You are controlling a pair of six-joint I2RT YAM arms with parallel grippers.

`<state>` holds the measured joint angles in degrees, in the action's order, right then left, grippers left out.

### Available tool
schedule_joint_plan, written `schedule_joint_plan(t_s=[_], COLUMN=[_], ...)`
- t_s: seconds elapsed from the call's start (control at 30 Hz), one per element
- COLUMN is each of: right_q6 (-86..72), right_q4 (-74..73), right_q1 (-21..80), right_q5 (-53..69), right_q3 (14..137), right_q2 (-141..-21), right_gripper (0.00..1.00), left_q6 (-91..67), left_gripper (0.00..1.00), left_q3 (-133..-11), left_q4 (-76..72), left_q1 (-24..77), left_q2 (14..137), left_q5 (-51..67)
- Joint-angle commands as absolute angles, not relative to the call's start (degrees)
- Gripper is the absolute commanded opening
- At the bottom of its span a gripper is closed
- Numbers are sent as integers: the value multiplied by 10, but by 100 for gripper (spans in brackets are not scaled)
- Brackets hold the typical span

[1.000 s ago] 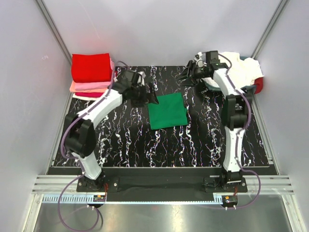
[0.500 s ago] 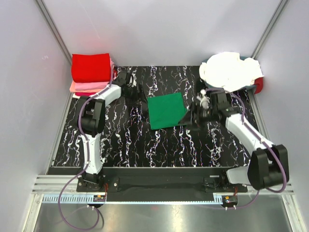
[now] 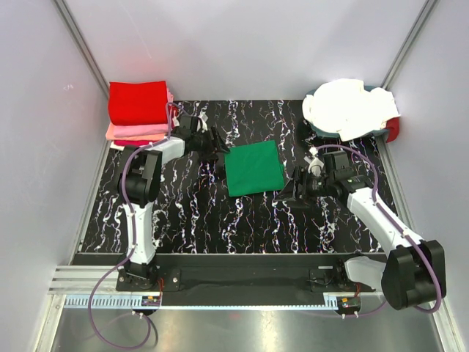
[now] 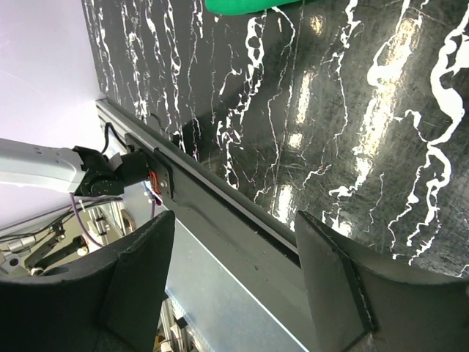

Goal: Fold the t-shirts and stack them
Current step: Neatly place the folded tshirt to the corner

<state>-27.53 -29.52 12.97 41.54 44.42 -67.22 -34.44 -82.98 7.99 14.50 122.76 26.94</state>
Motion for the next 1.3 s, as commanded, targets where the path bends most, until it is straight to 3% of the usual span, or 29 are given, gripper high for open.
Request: schedule_joint_plan(t_s=[0.0, 0.53, 0.63, 0.67, 0.7, 1.03, 1.27], right_q6=[-260, -262, -257, -258, -258, -325, -371], right_q4=[-282, -260, -262, -260, -258, -138, -17], right_q1=[129, 129, 128, 128, 128, 129, 130], right_q5=[405, 408, 406, 408, 409, 427, 398], right_q3=[444, 425, 419, 418, 417, 347, 263], right_q2=[-675, -675, -664, -661, -659, -641, -620], right_gripper=[73, 74, 74, 73, 74, 73, 73], left_q6=[-359, -386, -393, -395, -396, -336, -226], left_gripper=[69, 38, 25, 6, 0, 0, 0], left_q3=[-805, -858, -871, -875, -879, -884, -970], left_q4=[67, 143, 155, 162, 163, 178, 297], left_q1=[148, 211, 214, 215, 215, 177, 116], left_q2=[1245, 1264, 1269, 1273, 1274, 1202, 1165], left_q5=[262, 128, 112, 109, 106, 179, 192])
